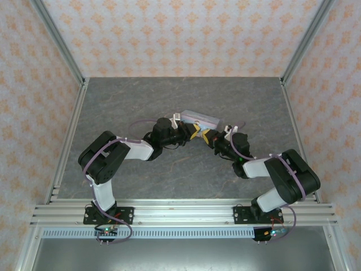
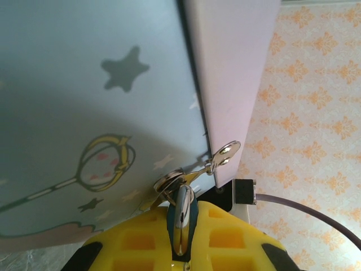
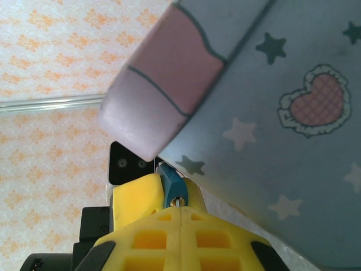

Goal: Unlock a padlock with a key

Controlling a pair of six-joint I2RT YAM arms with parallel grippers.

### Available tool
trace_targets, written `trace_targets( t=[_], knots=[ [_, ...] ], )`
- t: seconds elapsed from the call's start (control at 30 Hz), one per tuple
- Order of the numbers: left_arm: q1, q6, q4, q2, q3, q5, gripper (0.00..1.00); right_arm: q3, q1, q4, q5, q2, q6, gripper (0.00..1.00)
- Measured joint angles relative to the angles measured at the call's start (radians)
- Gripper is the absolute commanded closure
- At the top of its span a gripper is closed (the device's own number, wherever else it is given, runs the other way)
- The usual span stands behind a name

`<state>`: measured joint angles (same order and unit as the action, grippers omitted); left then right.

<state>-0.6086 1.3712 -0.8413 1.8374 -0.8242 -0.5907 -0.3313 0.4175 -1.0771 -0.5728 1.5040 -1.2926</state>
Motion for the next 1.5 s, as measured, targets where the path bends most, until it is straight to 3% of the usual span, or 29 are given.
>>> trace_targets(
  t=[0.43,1.5],
  knots=[
    [-0.002,-0.019,0.01,-0.002,0.0,0.009,1.0,-0.026,-0.02,0.052,-0.061,0.002,0.089,1.0],
    [-0.038,-0.007,0.044,-0.055,0.04,0.057,1.0,0.025,-0.019,0.002,-0.077,-0.015,-0.053,1.0]
  ],
)
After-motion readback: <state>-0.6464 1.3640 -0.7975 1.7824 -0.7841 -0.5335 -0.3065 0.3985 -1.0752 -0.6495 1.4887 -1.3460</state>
